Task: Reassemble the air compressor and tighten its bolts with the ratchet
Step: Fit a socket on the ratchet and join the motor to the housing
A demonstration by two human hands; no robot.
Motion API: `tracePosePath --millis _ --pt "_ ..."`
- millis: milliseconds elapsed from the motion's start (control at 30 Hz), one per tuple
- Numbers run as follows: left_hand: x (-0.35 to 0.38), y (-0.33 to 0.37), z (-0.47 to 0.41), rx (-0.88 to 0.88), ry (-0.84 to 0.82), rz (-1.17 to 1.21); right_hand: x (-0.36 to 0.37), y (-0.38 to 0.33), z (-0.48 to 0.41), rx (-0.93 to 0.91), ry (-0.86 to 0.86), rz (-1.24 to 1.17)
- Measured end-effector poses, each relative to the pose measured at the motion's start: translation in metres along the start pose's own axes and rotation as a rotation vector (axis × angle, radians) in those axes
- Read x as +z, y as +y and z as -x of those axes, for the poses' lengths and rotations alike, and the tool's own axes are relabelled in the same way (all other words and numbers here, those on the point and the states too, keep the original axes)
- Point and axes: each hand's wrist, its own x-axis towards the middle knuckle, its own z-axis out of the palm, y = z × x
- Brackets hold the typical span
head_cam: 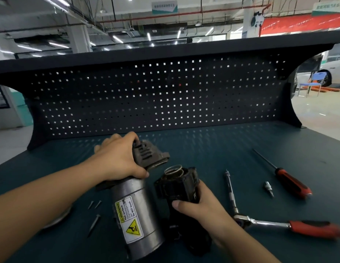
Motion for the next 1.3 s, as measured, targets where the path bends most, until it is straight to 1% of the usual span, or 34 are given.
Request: tracePosePath --millis 133,300,467,667,733,933,1000,1067,1100,1200,1300 --pt "-0.001 -0.003 0.015 -0.075 0.056 0.016 0.007 -0.001 -0.001 0.002 -0.003 -0.003" --pt "-0.002 0.003 0.025 -0.050 0.096 -0.003 0.006 -0.006 -0.005 0.009 -0.060 0.014" --pt "-0.001 0.013 0.026 -0.011 0.088 -0.071 0.004 -0.009 -0.004 0.005 -0.080 0.009" --pt "-0.004 0.017 0.024 0.019 0.036 -0.145 0.003 -0.009 -0.002 0.005 -0.105 -0.024" --pt "-0.007 0.017 0.024 0.049 -0.006 -0.166 0.003 -0.010 -0.001 0.002 -0.104 -0.018" --pt "-0.034 0.011 0.017 0.124 -0.310 -0.203 0.004 -0.012 0.000 -0.015 -0.112 -0.024" --pt "-0.042 0.010 0.015 0.137 -0.342 -0.222 0.004 -0.013 0.001 -0.019 -0.116 -0.023" --pt "-0.045 0.010 0.012 0.158 -0.320 -0.236 0.004 -0.014 0.002 -0.024 -0.119 -0.012" --pt "-0.045 0.009 0.010 0.165 -0.317 -0.190 0.004 -0.014 0.002 -0.027 -0.120 -0.004" --pt "-0.043 0.004 0.009 0.205 -0.313 0.067 0.004 -0.014 0.002 -0.037 -0.122 0.008" --pt "-0.038 0.002 0.015 0.243 -0.237 0.150 0.004 -0.012 0.005 -0.045 -0.128 0.019"
